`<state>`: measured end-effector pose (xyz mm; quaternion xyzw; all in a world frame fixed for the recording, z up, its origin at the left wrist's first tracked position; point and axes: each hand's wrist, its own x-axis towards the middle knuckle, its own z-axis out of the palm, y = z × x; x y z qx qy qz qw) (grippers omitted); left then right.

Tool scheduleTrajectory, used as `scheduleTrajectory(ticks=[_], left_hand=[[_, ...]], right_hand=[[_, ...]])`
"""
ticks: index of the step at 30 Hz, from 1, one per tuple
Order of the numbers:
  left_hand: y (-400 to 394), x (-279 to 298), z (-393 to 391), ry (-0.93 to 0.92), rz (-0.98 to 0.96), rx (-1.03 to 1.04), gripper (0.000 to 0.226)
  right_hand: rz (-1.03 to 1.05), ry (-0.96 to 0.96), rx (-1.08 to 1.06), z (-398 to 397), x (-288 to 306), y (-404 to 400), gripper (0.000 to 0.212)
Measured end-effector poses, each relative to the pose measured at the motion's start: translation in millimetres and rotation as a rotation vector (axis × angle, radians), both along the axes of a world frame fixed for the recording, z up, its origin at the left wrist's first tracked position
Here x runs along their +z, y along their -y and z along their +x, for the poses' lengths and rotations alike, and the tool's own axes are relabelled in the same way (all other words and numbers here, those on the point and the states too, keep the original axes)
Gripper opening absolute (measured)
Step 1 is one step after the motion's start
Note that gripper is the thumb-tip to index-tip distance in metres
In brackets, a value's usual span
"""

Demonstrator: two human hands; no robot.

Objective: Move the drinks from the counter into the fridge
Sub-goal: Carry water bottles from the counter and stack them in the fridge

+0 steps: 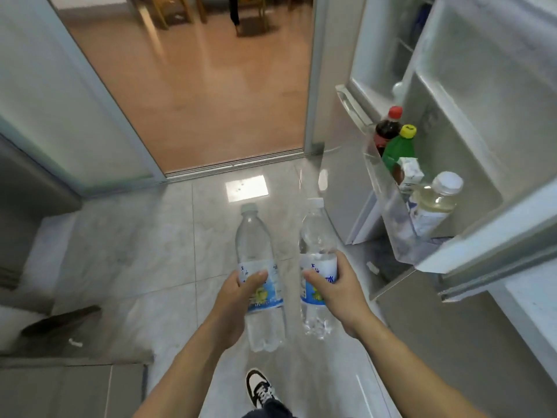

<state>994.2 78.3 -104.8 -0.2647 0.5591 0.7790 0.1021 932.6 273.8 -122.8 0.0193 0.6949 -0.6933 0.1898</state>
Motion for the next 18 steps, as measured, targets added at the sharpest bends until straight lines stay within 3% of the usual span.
scheduleTrajectory(ticks=[9, 18], left_hand=[[95, 4, -99, -0.049, -0.176, 0.04, 0.036], [135, 6, -264, -0.146, -0.261, 0.017, 0.033]], right_hand=[[0.018, -0.023, -0.042, -88, 12, 97, 0.039], [-0.024, -0.049, -0.121, -240, 1, 145, 0.041]])
